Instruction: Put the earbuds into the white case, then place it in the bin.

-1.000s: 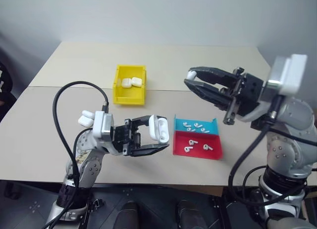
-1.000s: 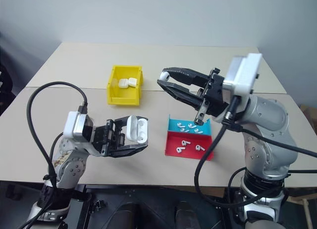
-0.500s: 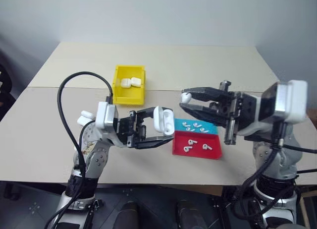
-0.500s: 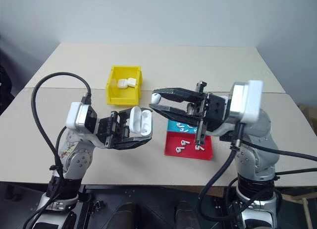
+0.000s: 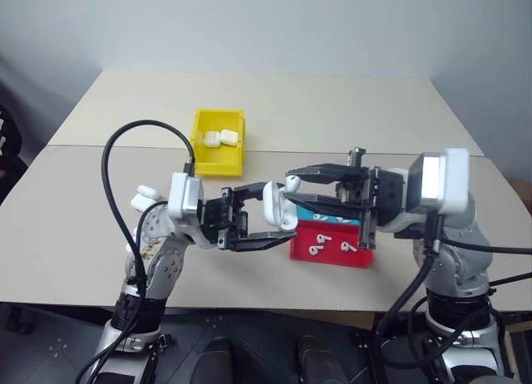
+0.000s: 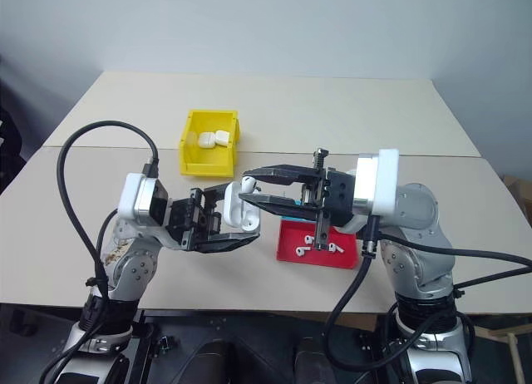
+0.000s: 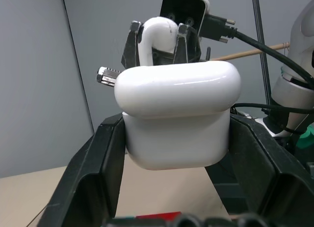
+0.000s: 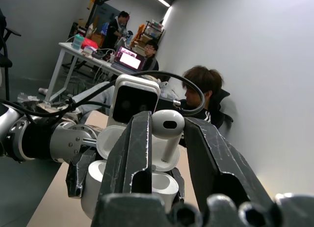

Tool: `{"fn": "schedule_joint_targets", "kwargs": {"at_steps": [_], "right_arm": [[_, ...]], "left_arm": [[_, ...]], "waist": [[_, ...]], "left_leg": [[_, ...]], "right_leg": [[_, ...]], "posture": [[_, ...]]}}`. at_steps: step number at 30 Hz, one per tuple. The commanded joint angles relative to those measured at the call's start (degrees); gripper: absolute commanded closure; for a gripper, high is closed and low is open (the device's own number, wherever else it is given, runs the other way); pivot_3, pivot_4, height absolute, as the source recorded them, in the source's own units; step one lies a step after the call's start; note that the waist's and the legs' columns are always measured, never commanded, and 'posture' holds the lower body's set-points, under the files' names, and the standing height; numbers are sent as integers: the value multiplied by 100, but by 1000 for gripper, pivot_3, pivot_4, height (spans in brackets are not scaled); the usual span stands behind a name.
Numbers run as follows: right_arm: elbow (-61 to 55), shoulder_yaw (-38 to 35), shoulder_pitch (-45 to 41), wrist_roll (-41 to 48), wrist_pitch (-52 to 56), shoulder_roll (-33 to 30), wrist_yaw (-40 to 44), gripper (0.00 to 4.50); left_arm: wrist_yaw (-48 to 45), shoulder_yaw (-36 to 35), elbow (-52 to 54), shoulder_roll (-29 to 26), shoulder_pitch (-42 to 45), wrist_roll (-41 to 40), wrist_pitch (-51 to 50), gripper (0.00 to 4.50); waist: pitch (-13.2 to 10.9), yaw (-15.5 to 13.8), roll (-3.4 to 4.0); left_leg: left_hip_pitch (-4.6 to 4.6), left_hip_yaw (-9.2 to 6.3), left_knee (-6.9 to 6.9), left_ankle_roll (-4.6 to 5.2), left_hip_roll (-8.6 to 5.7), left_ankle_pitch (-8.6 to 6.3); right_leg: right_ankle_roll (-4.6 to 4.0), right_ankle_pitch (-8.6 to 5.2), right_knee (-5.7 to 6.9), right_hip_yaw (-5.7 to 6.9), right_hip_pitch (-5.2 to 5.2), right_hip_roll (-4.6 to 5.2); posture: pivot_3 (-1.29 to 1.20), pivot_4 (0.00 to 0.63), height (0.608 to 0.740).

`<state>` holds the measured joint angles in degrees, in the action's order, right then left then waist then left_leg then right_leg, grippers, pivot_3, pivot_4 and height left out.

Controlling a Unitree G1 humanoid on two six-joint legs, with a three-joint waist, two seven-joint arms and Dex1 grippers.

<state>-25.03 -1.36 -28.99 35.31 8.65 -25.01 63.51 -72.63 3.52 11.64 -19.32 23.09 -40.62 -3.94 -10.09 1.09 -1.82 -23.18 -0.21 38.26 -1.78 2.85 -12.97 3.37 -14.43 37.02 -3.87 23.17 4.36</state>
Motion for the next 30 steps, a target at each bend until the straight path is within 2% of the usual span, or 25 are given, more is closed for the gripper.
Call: {"fn": "schedule_joint_targets", "kwargs": {"at_steps": [1, 24, 27, 30], "right_arm": [[-56, 8, -86, 27, -173, -66, 18, 3293], [136, 191, -16, -68, -302, -216, 95, 3293], [144, 227, -1, -140, -347, -254, 122, 2715], [152, 272, -3, -213, -395, -294, 129, 1731]], "left_arm": [[23, -21, 260, 19, -31, -30, 58, 1674], [51, -25, 231, 43, -6, 48, 130, 1674], [60, -30, 213, 59, 10, 64, 141, 1674], [57, -41, 188, 70, 24, 84, 143, 1674]], "waist": [[0, -1, 0], [0, -8, 0], [0, -8, 0], [0, -8, 0]], "left_leg": [[0, 0, 0, 0, 0, 0], [-1, 0, -1, 0, 0, 0], [-1, 0, -1, 0, 0, 0], [-1, 0, -1, 0, 0, 0]], "right_leg": [[0, 0, 0, 0, 0, 0], [0, 0, -2, 0, 0, 0], [0, 0, -2, 0, 0, 0], [0, 0, -3, 0, 0, 0]], "posture": [[0, 150, 740], [0, 150, 740], [0, 150, 740], [0, 150, 740]]}}
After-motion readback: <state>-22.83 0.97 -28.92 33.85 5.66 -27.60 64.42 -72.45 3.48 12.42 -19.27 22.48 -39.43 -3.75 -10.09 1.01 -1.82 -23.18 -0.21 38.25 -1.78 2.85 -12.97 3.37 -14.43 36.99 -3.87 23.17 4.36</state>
